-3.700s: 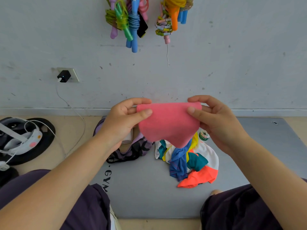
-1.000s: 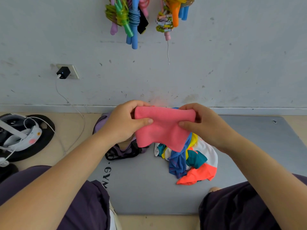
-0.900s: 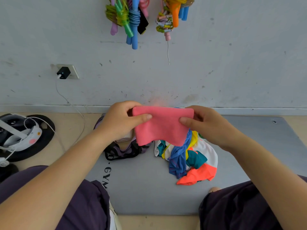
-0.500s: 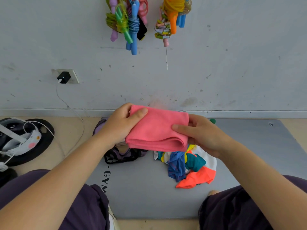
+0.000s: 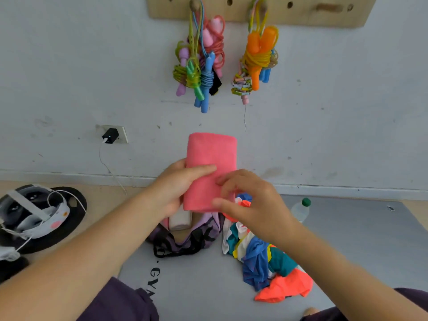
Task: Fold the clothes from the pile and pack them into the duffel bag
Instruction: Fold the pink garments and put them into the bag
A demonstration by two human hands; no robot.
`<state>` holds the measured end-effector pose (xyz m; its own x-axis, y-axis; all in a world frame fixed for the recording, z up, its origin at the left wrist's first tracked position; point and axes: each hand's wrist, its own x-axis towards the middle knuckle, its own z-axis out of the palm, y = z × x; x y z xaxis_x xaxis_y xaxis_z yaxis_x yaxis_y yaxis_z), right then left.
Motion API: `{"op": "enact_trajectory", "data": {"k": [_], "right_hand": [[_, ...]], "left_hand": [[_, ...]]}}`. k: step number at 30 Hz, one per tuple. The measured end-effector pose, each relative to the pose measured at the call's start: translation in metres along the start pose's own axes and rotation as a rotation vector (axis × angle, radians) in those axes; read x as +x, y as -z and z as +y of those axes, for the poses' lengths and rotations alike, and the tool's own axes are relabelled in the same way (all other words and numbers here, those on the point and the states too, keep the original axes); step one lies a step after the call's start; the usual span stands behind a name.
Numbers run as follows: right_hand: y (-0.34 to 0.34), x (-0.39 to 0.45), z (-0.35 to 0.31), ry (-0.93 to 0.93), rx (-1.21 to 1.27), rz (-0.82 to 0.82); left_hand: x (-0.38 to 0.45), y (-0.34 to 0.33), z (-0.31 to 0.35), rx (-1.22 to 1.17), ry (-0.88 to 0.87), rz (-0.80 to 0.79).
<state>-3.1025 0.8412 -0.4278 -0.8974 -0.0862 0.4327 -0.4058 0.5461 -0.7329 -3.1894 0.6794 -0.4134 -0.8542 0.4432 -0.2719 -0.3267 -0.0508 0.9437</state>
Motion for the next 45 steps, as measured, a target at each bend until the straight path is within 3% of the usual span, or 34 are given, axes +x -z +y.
{"op": "enact_trajectory", "data": {"k": [3,4,7,10,12,15,17,19,21,24,26,29,32,35,37,39,42,45], "right_hand": [[-0.016,0.029,0.011,-0.276,0.152,0.256],[-0.024,0.039,0.018,-0.408,0.246,0.223],[-0.064,0.058,0.047,-0.671,0.830,-0.117],[-0.106,0.063,0.092,-0.726,1.033,-0.117],[-0.125,0.063,0.130,-0.791,0.973,-0.007],[-0.141,0.059,0.197,-0.958,0.563,0.072],[-0.153,0.055,0.238,-1.026,0.325,-0.043],[-0.173,0.056,0.266,-1.046,0.261,-0.269],[-0.205,0.062,0.287,-1.068,0.257,-0.456],[-0.256,0.081,0.314,-1.182,0.315,-0.432],[-0.281,0.092,0.337,-1.167,0.169,-0.342],[-0.285,0.102,0.361,-0.970,-0.198,-0.127],[-0.270,0.101,0.378,-0.778,-0.344,0.080],[-0.265,0.100,0.402,-0.848,-0.214,-0.067],[-0.267,0.097,0.408,-1.025,0.167,-0.173],[-0.273,0.091,0.413,-1.114,0.402,-0.147],[-0.277,0.081,0.420,-1.097,0.172,-0.170],[-0.270,0.073,0.416,-0.921,-0.104,-0.281]], "left_hand": [[0.012,0.033,0.004,0.024,-0.050,-0.013],[0.017,0.045,0.003,0.009,-0.049,-0.056],[0.038,0.073,-0.014,0.011,-0.033,-0.148],[0.071,0.101,-0.049,0.075,0.030,-0.117],[0.095,0.122,-0.078,0.231,0.080,-0.082],[0.134,0.169,-0.138,0.813,0.038,-0.003],[0.154,0.197,-0.182,1.174,-0.013,-0.101],[0.171,0.218,-0.219,1.599,-0.115,-0.280],[0.183,0.232,-0.248,1.808,-0.158,-0.410],[0.194,0.252,-0.278,1.769,-0.141,-0.413],[0.199,0.268,-0.292,1.782,-0.097,-0.397],[0.207,0.282,-0.307,1.837,-0.051,-0.345],[0.214,0.283,-0.315,1.830,-0.050,-0.252],[0.222,0.283,-0.321,1.781,-0.023,-0.162],[0.228,0.282,-0.324,1.759,-0.015,-0.130],[0.232,0.280,-0.327,1.754,-0.003,-0.112],[0.237,0.279,-0.331,1.759,0.027,-0.096],[0.242,0.282,-0.332,1.758,0.034,-0.063]]}}
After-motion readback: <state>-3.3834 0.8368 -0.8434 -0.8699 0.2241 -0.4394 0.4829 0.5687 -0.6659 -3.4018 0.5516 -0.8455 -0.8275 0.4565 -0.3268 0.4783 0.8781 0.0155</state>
